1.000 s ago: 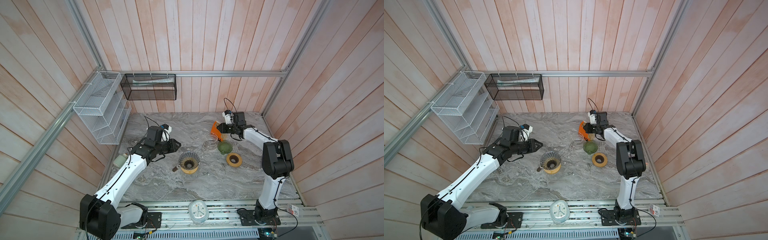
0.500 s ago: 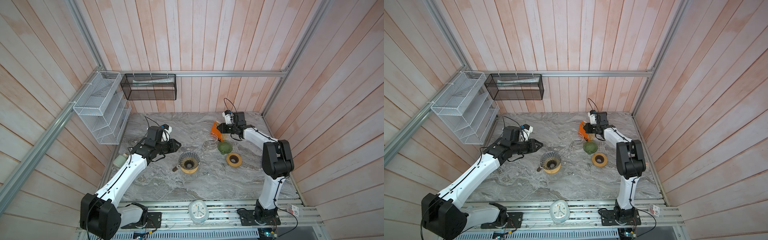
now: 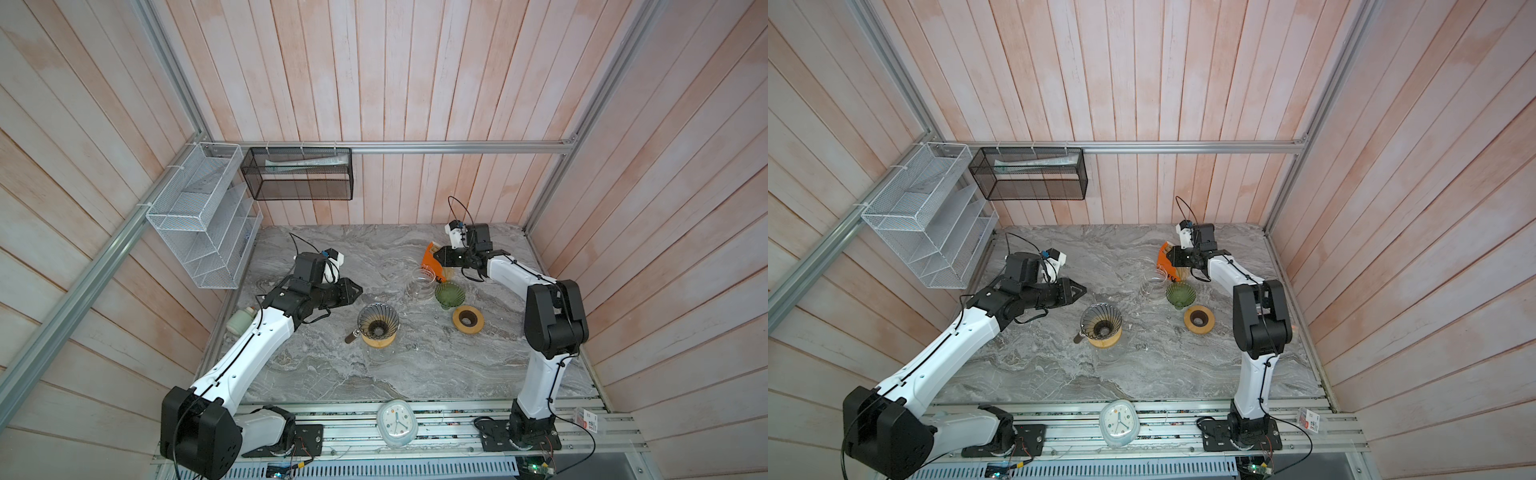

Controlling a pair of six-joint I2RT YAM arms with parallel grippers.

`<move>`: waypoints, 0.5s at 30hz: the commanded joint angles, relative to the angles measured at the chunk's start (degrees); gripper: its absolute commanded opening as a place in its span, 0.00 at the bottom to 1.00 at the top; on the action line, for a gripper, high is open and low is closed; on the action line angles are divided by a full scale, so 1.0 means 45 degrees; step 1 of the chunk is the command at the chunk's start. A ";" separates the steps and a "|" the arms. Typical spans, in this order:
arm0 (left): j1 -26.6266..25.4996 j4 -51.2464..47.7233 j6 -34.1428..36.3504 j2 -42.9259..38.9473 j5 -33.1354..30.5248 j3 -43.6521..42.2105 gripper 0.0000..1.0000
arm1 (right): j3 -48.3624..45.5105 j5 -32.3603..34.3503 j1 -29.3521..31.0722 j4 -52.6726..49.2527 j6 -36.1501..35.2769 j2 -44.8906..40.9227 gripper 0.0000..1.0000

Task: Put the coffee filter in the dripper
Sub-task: 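Pinch a tan paper filter with the right gripper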

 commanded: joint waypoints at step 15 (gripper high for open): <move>0.0062 0.0211 0.0183 -0.0249 0.0099 -0.0299 0.28 | -0.0335 0.0191 0.0064 -0.0274 -0.0165 -0.0444 0.17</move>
